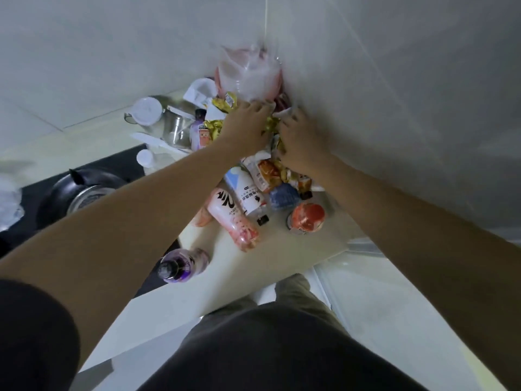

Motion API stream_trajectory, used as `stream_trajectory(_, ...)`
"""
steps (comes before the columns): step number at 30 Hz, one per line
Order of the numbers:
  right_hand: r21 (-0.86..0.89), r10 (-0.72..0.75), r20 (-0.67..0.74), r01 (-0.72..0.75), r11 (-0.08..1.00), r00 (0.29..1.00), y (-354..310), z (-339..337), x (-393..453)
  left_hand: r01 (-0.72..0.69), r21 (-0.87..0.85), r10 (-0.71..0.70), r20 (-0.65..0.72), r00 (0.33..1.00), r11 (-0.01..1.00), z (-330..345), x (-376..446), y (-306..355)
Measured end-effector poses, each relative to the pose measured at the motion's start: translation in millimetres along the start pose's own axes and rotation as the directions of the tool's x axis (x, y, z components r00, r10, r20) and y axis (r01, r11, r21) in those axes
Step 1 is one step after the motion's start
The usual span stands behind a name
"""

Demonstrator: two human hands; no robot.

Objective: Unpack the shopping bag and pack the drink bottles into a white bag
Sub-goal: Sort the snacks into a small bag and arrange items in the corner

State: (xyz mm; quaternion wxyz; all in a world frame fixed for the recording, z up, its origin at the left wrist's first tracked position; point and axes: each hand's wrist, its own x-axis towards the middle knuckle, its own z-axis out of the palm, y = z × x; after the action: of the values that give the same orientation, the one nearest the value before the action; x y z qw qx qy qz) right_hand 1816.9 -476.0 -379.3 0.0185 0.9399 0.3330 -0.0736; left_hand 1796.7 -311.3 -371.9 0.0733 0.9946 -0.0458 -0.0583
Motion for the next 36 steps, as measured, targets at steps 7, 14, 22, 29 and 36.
stream_trajectory(7,-0.017,0.006,0.018,-0.006,1.000,1.000,4.4,12.8,5.3,-0.023,0.135,0.022,0.010,1.000,0.991,23.4,23.1,-5.0)
stream_trajectory(14,0.002,0.113,-0.019,-0.113,0.994,0.993,5.2,15.9,-1.9,-0.062,0.154,0.069,-0.043,0.997,0.986,28.5,20.3,-7.9)
stream_trajectory(22,0.133,0.172,-0.088,-0.159,0.978,0.981,7.5,6.8,0.0,-0.031,0.078,0.037,-0.070,0.997,0.996,17.0,-1.6,-19.5)
stream_trajectory(29,0.150,0.116,-0.250,-0.079,0.985,0.961,4.5,-16.8,-16.0,0.024,-0.022,-0.026,-0.099,0.995,0.999,-4.8,-38.4,-28.3)
stream_trajectory(36,0.285,0.115,-0.454,0.022,0.958,0.884,-26.6,-50.7,-21.9,0.033,-0.093,-0.047,-0.153,0.987,0.995,-34.5,-80.3,-35.3)
